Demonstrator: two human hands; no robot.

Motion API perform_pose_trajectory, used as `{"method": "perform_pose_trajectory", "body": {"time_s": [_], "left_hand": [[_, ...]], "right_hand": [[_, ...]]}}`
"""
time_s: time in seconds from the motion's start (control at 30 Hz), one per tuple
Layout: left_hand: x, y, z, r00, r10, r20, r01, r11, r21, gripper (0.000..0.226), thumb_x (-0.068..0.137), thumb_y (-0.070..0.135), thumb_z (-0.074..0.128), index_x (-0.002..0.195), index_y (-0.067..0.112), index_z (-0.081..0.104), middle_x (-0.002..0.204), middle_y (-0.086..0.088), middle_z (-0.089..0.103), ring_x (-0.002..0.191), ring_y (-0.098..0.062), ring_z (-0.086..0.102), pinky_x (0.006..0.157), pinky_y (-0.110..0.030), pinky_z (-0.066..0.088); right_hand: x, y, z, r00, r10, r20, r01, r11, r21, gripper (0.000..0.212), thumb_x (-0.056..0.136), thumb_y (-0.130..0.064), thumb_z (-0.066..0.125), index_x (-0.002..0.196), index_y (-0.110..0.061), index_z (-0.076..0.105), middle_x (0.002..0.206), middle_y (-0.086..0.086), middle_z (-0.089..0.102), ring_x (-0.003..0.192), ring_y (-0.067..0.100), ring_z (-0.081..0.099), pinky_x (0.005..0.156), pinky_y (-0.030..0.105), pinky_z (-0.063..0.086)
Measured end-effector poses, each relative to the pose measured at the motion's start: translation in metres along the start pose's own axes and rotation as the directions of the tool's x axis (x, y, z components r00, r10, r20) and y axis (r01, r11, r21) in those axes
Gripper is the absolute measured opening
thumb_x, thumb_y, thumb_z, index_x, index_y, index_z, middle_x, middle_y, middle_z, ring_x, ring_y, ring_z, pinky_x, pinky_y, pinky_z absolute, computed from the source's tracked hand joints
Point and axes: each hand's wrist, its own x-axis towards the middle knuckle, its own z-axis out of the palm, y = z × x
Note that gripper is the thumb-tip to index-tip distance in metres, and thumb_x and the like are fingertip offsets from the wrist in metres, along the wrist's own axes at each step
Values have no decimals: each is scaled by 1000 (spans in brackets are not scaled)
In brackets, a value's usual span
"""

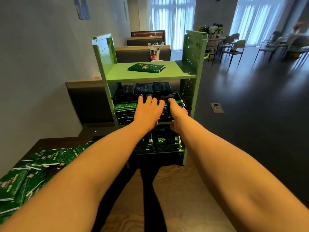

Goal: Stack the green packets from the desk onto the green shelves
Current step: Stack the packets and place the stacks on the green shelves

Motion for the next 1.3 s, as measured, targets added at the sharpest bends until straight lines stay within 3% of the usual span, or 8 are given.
{"method": "perform_pose_trajectory", "body": {"time_s": [0.1,0.27,0.4,0.47,0.53,0.63,0.87,1.3], "left_hand": [[2,2,1,1000,-14,16,14,1000,-17,80,85,33,71,146,13,23,146,-16,41,134,-37,37,110,-59,28],[3,-2,4,1000,-16,-10,15,999,-41,79,89,40,67,148,16,22,148,-14,41,133,-36,40,110,-57,29],[-1,-3,6,998,8,-57,-10,999,-35,78,91,55,59,148,17,23,149,-13,41,133,-35,40,109,-57,30],[0,-2,4,998,4,-63,-7,999,-43,77,90,54,60,147,17,26,148,-13,42,135,-36,39,107,-57,32],[1,-1,1,999,-7,-46,5,999,-52,77,89,53,62,147,18,26,149,-13,42,137,-37,36,106,-57,32],[1,-4,-1,999,-30,-27,28,996,-85,76,89,51,63,148,21,25,150,-12,40,137,-38,35,106,-57,31],[1,-6,1,995,-101,-22,93,968,-231,64,90,48,63,145,29,34,148,-8,43,135,-35,38,111,-55,29],[-12,-16,-1,976,-77,-202,25,968,-251,61,84,44,64,137,18,48,132,-9,51,126,-31,43,106,-50,32]], "right_hand": [[-1,4,-4,1000,10,-17,-9,997,78,90,90,-54,66,155,-9,23,138,12,49,113,30,51,81,38,48],[1,11,-6,997,-27,-77,38,988,147,93,94,-52,69,155,-7,14,147,16,45,127,35,52,95,41,58],[-3,15,-9,993,15,-114,15,966,259,105,86,-58,76,154,-7,14,137,13,52,100,26,58,49,25,53],[-1,19,-9,991,27,-129,8,963,269,97,86,-62,74,151,-5,29,122,11,56,90,25,56,57,28,50],[4,25,-8,981,-104,-165,132,977,168,55,94,-56,66,111,-4,63,92,7,59,78,23,52,67,36,44],[-3,25,-4,883,-443,-153,445,895,-28,42,101,-32,59,64,-17,48,64,-2,50,62,16,44,61,33,36],[5,-2,2,849,-522,-77,504,846,-174,31,89,-35,56,63,-19,60,73,11,74,76,32,74,79,56,61],[-18,1,-1,822,-562,-86,564,826,-12,35,96,-25,60,62,-19,51,66,7,62,51,14,60,52,28,45]]}}
